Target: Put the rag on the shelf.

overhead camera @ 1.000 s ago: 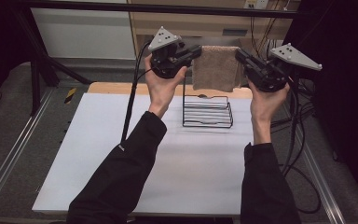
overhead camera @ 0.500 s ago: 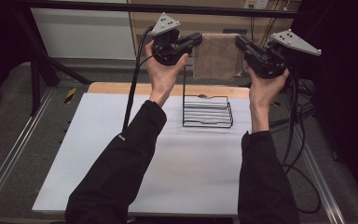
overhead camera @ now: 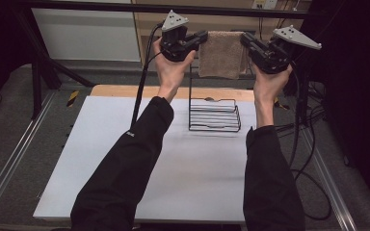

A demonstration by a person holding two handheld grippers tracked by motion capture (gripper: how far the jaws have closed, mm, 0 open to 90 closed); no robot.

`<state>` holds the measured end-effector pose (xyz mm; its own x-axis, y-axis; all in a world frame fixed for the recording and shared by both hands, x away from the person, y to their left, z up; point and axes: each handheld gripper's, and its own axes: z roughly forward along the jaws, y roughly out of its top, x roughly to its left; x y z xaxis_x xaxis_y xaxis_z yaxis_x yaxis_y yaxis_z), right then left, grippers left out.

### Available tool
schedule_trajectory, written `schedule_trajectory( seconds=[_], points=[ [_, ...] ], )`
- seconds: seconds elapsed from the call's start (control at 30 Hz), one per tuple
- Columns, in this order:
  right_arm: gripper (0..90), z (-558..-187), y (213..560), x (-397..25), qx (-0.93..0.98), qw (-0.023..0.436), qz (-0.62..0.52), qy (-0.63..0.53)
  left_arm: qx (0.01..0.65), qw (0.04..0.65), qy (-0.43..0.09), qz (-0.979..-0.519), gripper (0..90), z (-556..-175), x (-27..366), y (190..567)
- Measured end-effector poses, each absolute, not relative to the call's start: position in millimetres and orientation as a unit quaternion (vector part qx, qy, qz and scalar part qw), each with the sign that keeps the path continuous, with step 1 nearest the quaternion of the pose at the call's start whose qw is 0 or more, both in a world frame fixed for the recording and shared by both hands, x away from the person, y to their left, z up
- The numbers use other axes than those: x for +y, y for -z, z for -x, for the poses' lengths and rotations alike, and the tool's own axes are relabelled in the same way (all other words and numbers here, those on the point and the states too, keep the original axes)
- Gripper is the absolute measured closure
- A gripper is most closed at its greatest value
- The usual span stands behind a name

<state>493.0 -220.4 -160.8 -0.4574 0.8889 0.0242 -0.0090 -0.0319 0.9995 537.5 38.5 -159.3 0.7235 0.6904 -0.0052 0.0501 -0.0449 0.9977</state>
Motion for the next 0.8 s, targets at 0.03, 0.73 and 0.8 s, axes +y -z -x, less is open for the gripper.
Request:
schedule_trajectory(
  seconds=[0.03,0.73,0.8],
  points=[
    [85.0,-495,161,-220,0.594,0.366,-0.370,-0.613,0.275,0.634,-0.252,-0.678,85.9,-540,39,160],
    [84.6,-522,183,-220,0.619,0.355,-0.381,-0.588,0.263,0.609,-0.265,-0.699,85.9,-560,36,184],
    [84.6,-521,188,-221,0.621,0.353,-0.381,-0.587,0.263,0.609,-0.259,-0.702,85.9,-559,36,189]
  ],
)
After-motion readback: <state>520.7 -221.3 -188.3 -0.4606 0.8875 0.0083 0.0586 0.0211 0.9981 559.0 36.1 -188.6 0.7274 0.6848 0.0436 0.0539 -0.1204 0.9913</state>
